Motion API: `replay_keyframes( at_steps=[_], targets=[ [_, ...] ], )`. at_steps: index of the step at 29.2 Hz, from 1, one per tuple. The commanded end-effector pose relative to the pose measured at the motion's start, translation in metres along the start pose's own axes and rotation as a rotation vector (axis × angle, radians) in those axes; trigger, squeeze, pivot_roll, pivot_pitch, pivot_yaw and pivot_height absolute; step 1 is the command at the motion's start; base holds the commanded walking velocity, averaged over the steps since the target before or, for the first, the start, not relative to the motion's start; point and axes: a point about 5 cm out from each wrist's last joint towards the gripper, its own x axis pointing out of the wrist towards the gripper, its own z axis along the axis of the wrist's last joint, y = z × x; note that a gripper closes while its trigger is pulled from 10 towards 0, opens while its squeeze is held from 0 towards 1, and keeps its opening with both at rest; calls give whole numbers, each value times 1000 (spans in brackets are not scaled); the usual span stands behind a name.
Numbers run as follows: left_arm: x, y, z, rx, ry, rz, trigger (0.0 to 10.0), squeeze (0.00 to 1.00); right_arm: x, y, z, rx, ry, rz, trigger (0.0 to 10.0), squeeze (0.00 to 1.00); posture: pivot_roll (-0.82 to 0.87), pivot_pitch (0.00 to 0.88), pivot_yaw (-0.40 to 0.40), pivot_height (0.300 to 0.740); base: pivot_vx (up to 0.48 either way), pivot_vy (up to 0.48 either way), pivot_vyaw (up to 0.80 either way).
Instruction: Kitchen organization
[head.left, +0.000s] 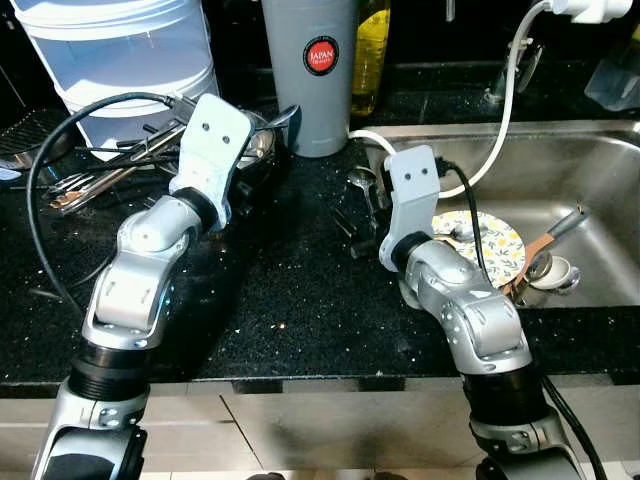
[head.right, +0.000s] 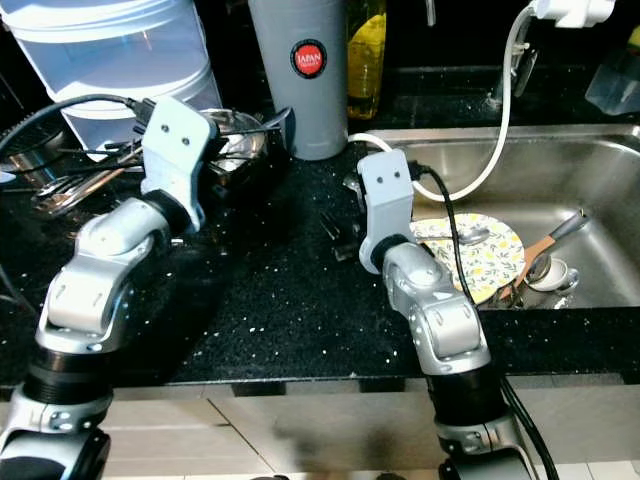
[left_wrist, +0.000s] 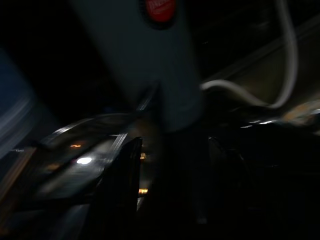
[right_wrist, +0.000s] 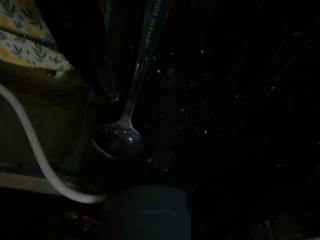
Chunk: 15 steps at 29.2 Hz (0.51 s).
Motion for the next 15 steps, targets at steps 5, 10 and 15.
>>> replay_keyframes(
  at_steps=[5, 10, 15],
  targets=[
    [-7, -24, -8, -71, 61, -236, 10000, 0, 0, -17, -13, 87, 86, -102, 10000, 0, 56, 59, 8, 740, 0, 0, 0],
    [-8, -27, -15, -97, 102, -282, 10000, 0, -2, -17, -15, 106, 103, -103, 10000, 0, 47, 61, 15, 740, 0, 0, 0],
    [-6, -26, -15, -98, 107, -275, 10000, 0, -6, -8, -29, 152, 168, -29, 7255, 0, 40, 67, 18, 740, 0, 0, 0]
  ],
)
